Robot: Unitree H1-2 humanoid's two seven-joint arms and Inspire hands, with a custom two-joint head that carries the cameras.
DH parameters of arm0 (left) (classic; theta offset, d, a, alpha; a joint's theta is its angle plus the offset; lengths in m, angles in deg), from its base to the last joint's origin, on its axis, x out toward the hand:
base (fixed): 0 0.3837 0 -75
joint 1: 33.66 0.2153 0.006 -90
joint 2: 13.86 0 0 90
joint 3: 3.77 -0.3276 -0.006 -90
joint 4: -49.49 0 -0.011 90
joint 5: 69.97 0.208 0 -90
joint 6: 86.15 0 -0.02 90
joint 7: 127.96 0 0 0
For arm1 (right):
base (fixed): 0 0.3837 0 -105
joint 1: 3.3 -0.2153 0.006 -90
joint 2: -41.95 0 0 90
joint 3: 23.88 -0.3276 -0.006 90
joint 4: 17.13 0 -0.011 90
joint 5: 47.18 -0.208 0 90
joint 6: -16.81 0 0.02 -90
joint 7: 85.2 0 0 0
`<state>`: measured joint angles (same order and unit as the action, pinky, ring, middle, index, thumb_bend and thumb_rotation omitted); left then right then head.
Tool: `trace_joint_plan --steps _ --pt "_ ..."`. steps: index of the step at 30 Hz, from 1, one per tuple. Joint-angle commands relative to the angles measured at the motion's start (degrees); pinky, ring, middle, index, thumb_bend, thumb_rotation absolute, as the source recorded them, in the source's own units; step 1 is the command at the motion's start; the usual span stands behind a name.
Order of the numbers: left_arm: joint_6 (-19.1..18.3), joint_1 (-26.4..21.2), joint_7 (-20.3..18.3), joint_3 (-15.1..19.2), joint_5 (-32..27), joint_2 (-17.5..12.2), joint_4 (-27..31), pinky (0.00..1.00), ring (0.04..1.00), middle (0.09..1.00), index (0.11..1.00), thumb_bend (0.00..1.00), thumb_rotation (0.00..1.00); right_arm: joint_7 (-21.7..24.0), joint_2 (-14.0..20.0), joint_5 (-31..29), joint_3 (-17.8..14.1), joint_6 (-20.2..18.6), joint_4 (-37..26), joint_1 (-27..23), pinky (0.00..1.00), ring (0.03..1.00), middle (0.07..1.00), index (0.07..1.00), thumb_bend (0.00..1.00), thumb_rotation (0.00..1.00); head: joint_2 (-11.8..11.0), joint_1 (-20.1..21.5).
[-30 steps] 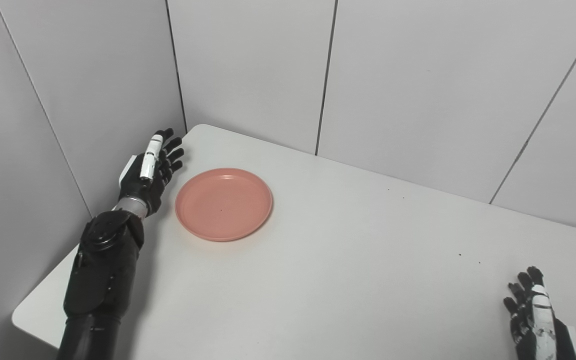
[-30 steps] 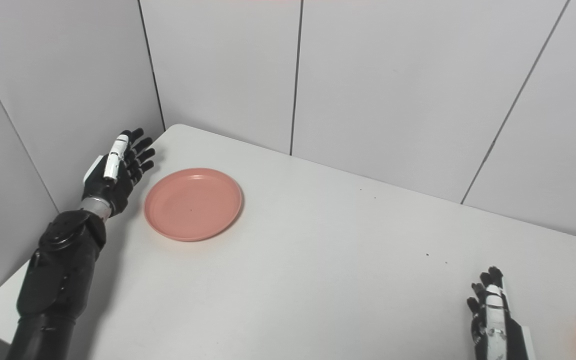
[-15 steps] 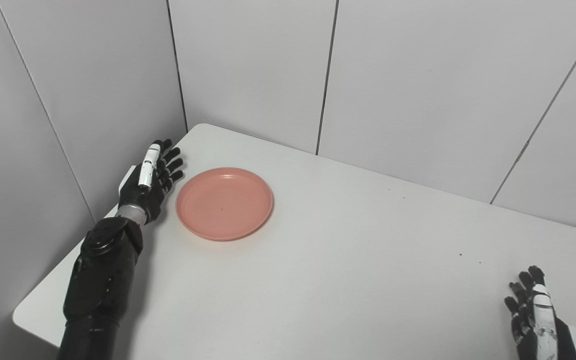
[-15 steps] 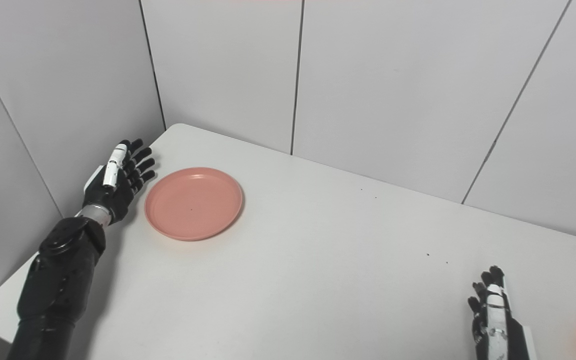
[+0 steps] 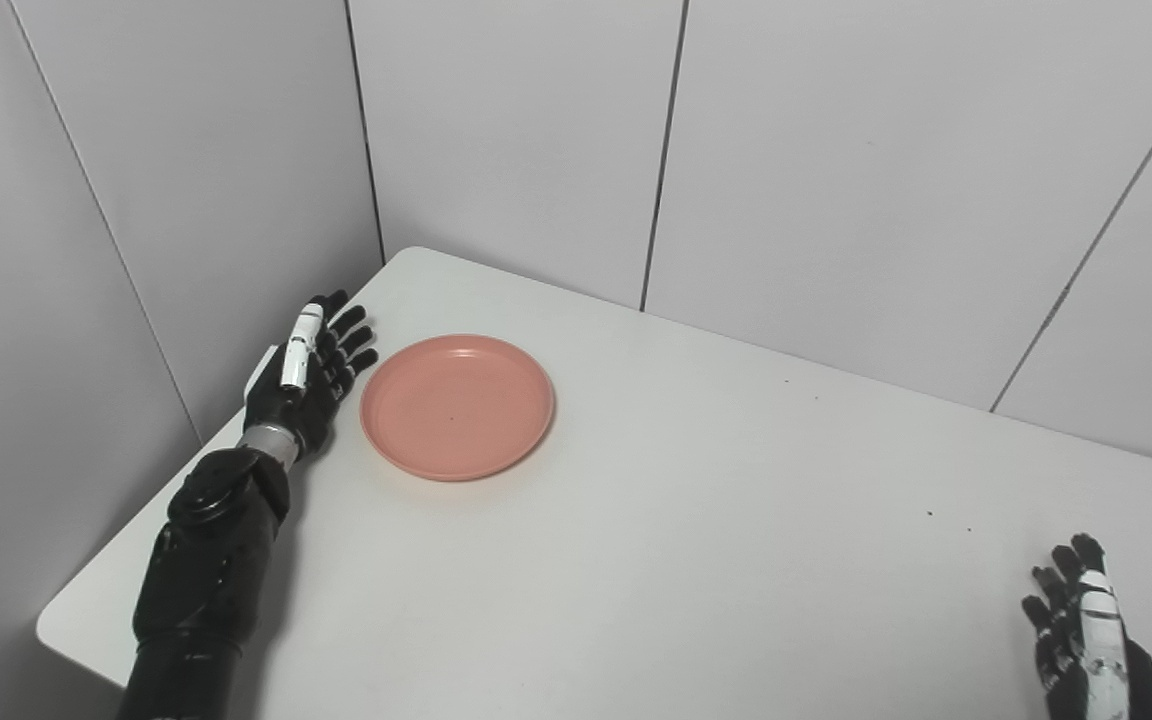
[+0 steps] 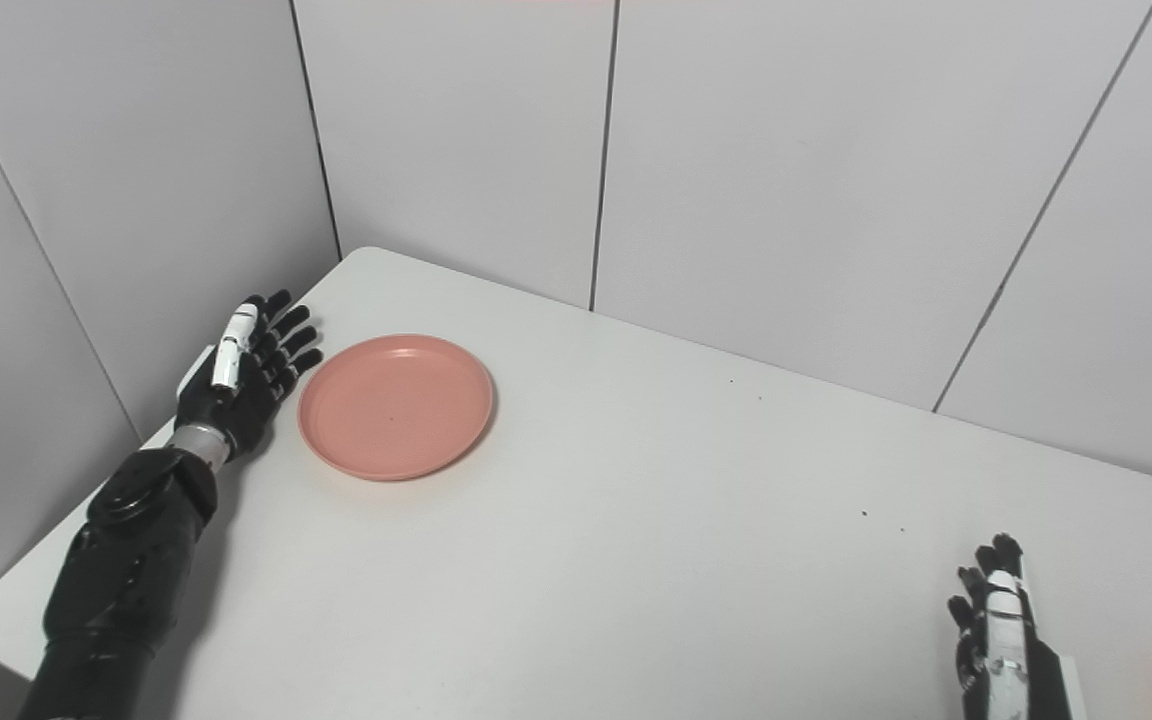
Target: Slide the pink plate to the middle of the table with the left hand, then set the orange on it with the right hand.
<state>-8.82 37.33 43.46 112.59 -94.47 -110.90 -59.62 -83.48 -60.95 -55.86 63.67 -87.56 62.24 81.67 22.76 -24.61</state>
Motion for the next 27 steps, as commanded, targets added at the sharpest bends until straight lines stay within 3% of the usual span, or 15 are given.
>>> trace_joint_plan --steps 1,9,27 --pt "0.21 -1.02 -1.58 -0.80 -0.78 -1.06 0.39 0.97 0.950 0.950 0.937 0.38 1.00 0.21 -0.02 -0.18 0.01 -0.04 -2.33 -1.24 1.00 1.000 1.000 1.000 0.04 1.00 0.10 0.07" --pt "-0.48 -1.57 -1.17 -2.37 -0.45 -0.22 -0.28 0.92 0.929 0.931 0.916 0.32 1.00 0.47 0.08 0.12 0.34 0.09 -2.59 -1.16 1.00 1.000 1.000 1.000 0.04 1.00 0.30 0.35" --pt "-4.36 -2.03 0.49 -7.36 -0.16 2.96 5.43 0.91 0.915 0.924 0.910 0.33 1.00 -0.09 -0.61 -0.21 0.34 -0.71 -3.07 -1.15 1.00 1.000 1.000 1.000 0.05 1.00 0.95 1.26"
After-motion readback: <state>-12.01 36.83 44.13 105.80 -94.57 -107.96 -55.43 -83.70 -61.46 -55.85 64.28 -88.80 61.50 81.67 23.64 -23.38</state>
